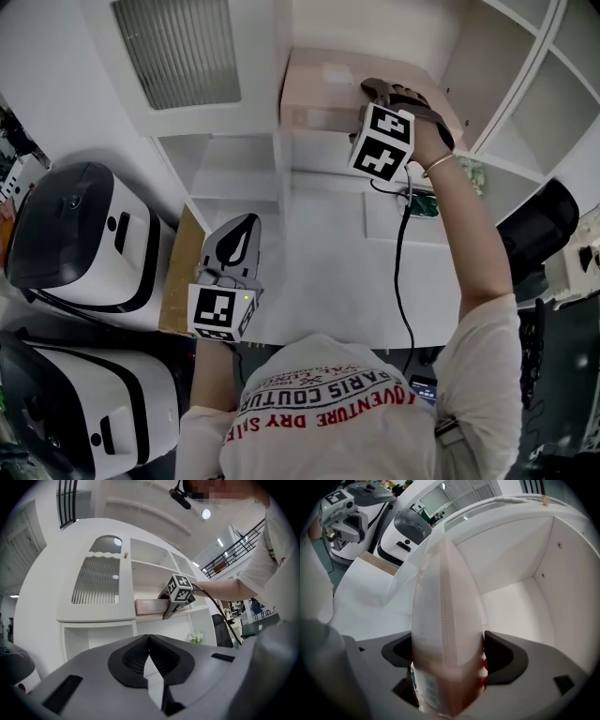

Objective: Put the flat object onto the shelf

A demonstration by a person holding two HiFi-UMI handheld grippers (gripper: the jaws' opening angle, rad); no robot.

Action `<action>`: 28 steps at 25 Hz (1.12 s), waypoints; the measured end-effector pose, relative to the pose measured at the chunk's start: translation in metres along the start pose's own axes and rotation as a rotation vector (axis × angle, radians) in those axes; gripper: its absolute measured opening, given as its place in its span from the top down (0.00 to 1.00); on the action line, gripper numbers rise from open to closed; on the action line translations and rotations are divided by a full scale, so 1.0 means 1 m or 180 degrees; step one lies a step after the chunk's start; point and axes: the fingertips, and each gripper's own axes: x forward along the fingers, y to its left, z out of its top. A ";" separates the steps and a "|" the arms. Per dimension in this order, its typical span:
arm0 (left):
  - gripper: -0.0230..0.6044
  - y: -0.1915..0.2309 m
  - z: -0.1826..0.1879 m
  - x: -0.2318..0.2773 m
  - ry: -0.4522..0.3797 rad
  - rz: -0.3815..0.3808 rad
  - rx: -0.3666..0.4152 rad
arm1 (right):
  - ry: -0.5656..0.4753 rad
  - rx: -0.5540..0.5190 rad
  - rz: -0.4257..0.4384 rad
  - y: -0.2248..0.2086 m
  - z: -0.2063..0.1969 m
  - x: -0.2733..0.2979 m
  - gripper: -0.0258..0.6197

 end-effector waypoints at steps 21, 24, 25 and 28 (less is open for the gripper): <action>0.94 0.005 -0.011 0.016 0.0018 0.0006 -0.0071 | -0.0180 0.0132 0.0102 -0.003 0.012 -0.002 0.21; 0.94 0.000 -0.011 0.013 0.0014 -0.0048 -0.0094 | -0.0382 0.0298 0.0069 -0.004 0.021 -0.026 0.23; 0.94 -0.003 -0.011 0.012 0.0015 -0.0069 -0.0099 | -0.0413 0.0321 0.0036 -0.004 0.022 -0.034 0.25; 0.94 -0.014 -0.008 0.007 0.0016 -0.0150 -0.0094 | -0.0461 0.0414 -0.0279 -0.010 0.019 -0.055 0.66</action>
